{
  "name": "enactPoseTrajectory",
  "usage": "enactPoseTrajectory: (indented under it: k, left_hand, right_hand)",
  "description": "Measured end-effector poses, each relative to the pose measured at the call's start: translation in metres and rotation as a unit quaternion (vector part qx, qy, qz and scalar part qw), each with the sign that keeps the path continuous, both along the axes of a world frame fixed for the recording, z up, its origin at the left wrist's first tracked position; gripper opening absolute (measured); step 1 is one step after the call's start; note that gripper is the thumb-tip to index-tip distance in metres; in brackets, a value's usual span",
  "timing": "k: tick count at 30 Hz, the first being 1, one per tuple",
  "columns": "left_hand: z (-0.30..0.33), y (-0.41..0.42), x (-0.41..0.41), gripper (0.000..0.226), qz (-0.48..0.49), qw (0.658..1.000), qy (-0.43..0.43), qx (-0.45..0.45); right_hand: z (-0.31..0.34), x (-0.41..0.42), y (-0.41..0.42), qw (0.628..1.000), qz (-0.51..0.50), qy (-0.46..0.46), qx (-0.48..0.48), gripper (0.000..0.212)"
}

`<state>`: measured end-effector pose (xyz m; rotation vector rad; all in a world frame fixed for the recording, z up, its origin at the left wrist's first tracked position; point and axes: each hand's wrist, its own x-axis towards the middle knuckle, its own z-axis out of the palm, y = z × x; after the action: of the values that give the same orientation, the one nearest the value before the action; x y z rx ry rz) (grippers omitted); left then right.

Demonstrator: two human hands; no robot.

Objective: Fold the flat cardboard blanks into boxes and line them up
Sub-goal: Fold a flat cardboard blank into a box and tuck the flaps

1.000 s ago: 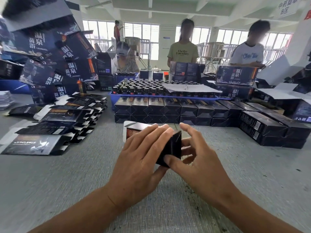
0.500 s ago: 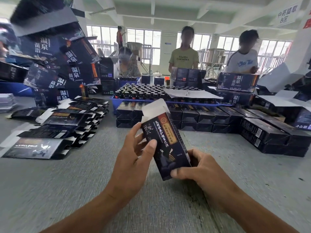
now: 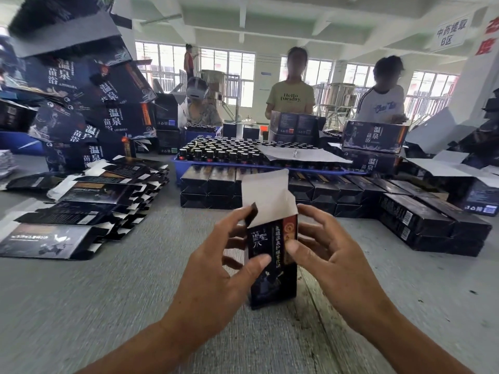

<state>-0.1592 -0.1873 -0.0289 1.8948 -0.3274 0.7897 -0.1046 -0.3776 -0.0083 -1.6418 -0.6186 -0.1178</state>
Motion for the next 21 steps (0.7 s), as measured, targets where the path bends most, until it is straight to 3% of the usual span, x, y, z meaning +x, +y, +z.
enactPoseTrajectory:
  k: [7, 11, 14, 21]
  left_hand:
    - [-0.002, 0.006, 0.002, 0.054, -0.016, 0.999, -0.026, 0.013]
    - [0.001, 0.005, 0.001, 0.04, -0.035, 0.999, -0.02, -0.005]
    - [0.004, 0.003, 0.0, 0.031, -0.036, 0.999, -0.023, -0.02]
    - [0.008, -0.001, -0.002, 0.023, -0.029, 0.998, -0.052, -0.028]
  right_hand:
    - [0.006, -0.007, -0.003, 0.995, 0.032, -0.067, -0.072, 0.058]
    - [0.01, -0.008, -0.006, 0.992, 0.024, -0.082, -0.098, 0.043]
    - [0.012, -0.009, -0.005, 0.995, 0.027, -0.079, -0.061, 0.028]
    - [0.014, -0.018, 0.001, 0.995, 0.023, -0.091, 0.033, 0.025]
